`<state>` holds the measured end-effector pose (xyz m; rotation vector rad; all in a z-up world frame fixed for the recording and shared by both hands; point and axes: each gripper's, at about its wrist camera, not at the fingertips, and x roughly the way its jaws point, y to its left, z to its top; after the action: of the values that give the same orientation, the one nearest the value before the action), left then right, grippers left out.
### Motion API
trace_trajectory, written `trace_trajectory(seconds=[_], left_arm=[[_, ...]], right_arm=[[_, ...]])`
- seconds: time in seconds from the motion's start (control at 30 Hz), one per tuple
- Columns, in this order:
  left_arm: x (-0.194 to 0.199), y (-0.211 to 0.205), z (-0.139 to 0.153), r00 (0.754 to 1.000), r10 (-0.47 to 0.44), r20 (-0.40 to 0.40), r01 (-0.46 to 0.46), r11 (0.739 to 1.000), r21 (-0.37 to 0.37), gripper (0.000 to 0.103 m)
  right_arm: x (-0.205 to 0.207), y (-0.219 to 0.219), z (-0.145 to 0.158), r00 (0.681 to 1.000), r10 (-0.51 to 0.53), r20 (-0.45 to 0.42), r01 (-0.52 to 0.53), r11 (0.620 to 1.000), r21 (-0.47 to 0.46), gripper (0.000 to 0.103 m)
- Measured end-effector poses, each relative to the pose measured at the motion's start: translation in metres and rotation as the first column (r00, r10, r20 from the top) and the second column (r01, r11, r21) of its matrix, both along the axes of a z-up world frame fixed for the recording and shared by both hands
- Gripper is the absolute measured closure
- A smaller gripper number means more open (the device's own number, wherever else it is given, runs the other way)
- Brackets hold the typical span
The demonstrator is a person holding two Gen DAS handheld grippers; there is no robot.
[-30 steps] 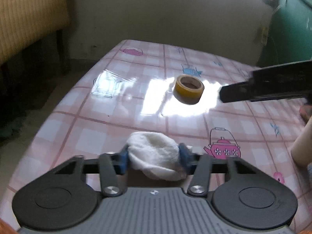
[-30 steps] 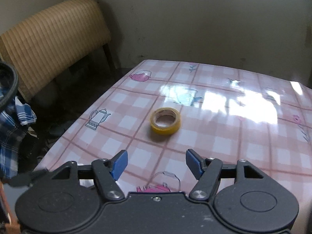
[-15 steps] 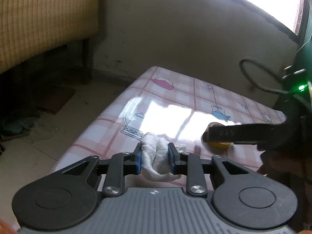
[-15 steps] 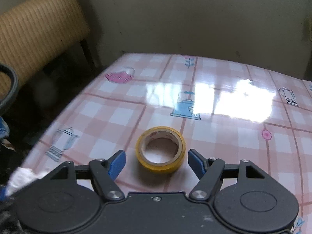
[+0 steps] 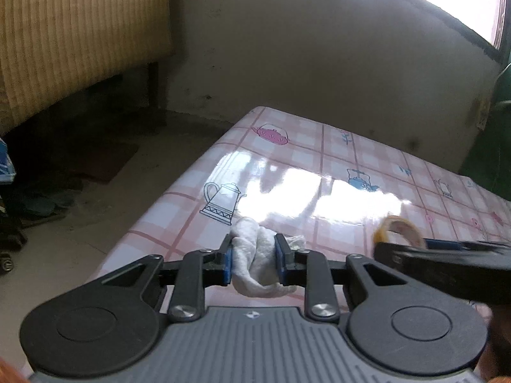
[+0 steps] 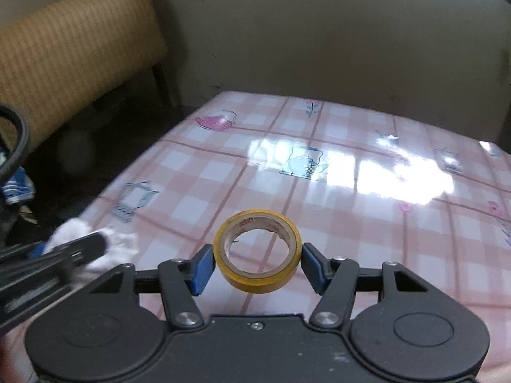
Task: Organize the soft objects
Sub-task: 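Grasp the white cloth with the left tool while the right tool grasps the yellow tape roll, then carry the white cloth with the left tool while the right tool carries the tape roll toward the tray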
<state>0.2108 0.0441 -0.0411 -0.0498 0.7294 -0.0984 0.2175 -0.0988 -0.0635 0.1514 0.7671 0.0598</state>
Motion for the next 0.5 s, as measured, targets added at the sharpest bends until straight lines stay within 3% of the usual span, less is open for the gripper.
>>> trace_trajectory(seconds=[0.5], left_arm=[[-0.051, -0.039, 0.036, 1.0, -0.014, 0.002, 0.014, 0.995, 0.096, 0.076]], right_arm=[[-0.098, -0.019, 0.054, 0.999, -0.03, 0.037, 0.031, 0.999, -0.012, 0.032]])
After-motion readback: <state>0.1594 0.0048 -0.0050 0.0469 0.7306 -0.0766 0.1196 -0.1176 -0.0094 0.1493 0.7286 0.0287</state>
